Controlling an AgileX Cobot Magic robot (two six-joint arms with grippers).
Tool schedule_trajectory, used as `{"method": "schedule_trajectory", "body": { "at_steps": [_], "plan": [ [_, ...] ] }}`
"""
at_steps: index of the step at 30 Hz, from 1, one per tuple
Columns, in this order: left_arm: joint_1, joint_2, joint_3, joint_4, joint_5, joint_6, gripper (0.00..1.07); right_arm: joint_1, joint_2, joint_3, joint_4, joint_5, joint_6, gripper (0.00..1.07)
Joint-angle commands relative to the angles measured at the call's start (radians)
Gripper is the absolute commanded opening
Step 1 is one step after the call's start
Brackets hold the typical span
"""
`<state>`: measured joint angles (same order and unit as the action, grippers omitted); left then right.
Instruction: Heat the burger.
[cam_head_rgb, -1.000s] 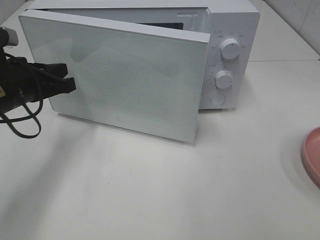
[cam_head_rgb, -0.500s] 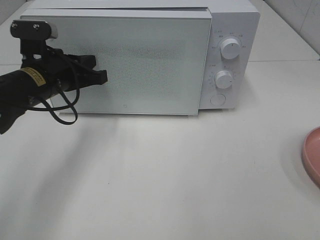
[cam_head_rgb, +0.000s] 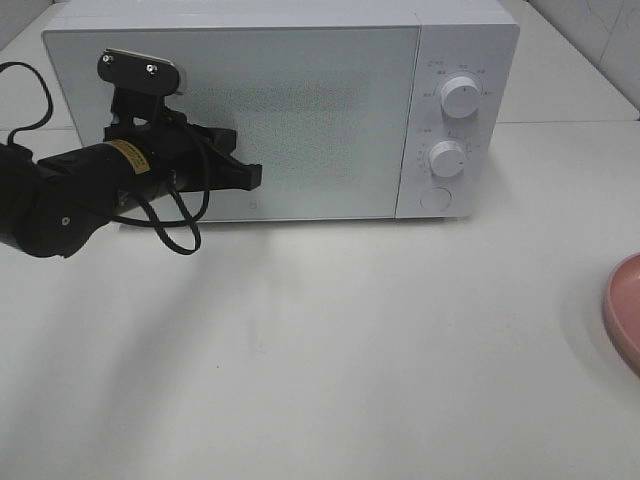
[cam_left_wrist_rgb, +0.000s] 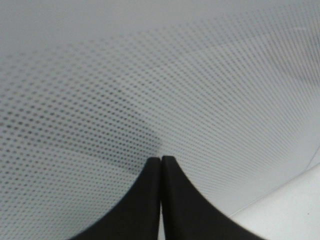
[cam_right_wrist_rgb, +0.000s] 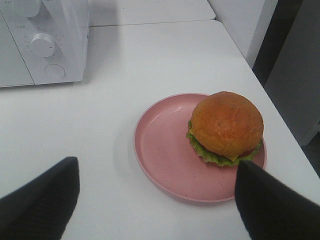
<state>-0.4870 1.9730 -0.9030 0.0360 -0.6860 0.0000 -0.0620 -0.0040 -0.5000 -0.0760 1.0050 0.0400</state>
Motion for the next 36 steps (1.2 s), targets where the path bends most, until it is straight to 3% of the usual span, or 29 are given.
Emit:
{"method": "schedule_trajectory", "body": {
  "at_steps": [1, 6, 15, 23, 25, 28, 31, 36],
  "plan": [
    [0.029, 0.013, -0.092, -0.133, -0.090, 0.006, 0.01, -0.006, -0.030, 0.001, 0.004, -0.006, -0.013, 0.76],
    [0.019, 0.015, -0.139, -0.133, -0.037, 0.021, 0.01, -0.006, -0.030, 0.001, 0.004, -0.006, -0.013, 0.76],
    [-0.042, -0.018, -0.141, -0.138, 0.027, 0.037, 0.01, -0.006, -0.030, 0.001, 0.004, -0.006, -0.013, 0.76],
    [-0.105, -0.153, -0.141, -0.131, 0.312, 0.036, 0.01, -0.006, -0.030, 0.001, 0.004, -0.006, -0.013, 0.76],
    [-0.119, -0.218, -0.141, -0.129, 0.470, 0.037, 0.01, -0.006, -0.030, 0.001, 0.004, -0.006, -0.013, 0.76],
    [-0.119, -0.234, -0.141, -0.127, 0.504, 0.037, 0.01, -0.006, -0.030, 0.001, 0.004, -0.006, -0.013, 0.76],
    [-0.129, -0.318, -0.141, -0.114, 0.715, 0.037, 0.01, -0.006, -0.030, 0.001, 0.004, -0.006, -0.013, 0.76],
    [-0.129, -0.390, -0.141, -0.113, 0.854, 0.037, 0.01, -0.006, -0.030, 0.001, 0.004, -0.006, -0.013, 0.76]
  ]
}}
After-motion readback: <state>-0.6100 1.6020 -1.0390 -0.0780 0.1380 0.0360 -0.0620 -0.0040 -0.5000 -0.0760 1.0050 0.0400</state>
